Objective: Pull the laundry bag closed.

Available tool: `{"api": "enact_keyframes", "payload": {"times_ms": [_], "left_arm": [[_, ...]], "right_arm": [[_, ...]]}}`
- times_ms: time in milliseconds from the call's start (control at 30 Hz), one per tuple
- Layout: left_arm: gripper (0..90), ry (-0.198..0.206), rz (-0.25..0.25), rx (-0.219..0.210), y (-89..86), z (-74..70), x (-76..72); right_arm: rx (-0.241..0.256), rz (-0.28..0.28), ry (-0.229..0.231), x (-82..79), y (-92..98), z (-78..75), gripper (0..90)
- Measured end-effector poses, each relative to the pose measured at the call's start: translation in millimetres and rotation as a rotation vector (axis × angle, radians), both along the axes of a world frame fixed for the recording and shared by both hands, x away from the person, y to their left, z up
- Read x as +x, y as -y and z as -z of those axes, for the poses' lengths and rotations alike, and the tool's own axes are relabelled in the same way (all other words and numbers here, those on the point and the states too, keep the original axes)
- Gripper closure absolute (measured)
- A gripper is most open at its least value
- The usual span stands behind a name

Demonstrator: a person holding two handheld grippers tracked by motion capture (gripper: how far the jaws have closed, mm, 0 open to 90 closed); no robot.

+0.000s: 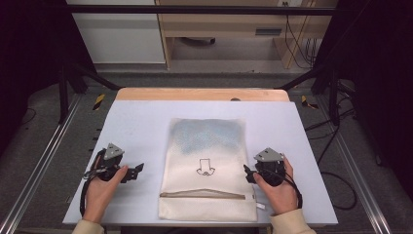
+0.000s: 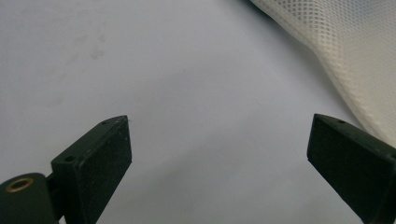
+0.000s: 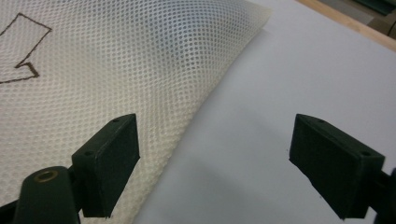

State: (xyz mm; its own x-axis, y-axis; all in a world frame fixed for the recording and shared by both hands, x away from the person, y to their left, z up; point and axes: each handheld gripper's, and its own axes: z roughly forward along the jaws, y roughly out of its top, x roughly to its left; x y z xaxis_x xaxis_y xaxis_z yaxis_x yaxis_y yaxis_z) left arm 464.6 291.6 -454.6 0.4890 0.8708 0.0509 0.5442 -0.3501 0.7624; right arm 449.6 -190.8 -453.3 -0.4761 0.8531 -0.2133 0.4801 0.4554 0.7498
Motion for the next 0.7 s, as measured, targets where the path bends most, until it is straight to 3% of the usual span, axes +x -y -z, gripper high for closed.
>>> {"api": "enact_keyframes", "payload": {"times_ms": [133,233,367,467,600,700], "left_arm": [[6.5,-0.017,0.008,0.036,-2.9,-5.6,-15.6],[6.5,-0.019,0.002,0.037,-3.2,-6.0,-24.8],[6.4,-0.022,0.019,0.071,-3.9,-4.6,-41.4],[6.4,-0.043,0.007,0.125,-10.8,2.5,-51.9],[6.9,-0.034,-0.028,0.094,-19.5,-0.5,-48.8],[7.0,-0.019,-0.045,0.080,-24.2,-2.7,-46.3]], "right_arm": [[-0.008,-0.033,-0.031,-1.9,-6.8,-0.1,18.2],[-0.025,-0.050,-0.050,-6.0,-16.3,-5.0,15.1],[-0.052,-0.119,-0.070,-11.0,-36.0,-15.7,14.4],[-0.085,-0.176,-0.099,-14.1,-54.0,-20.9,18.2],[-0.129,-0.304,-0.149,-20.6,-90.3,-26.3,26.3],[-0.156,-0.379,-0.154,-25.0,-114.6,-32.2,31.1]]}}
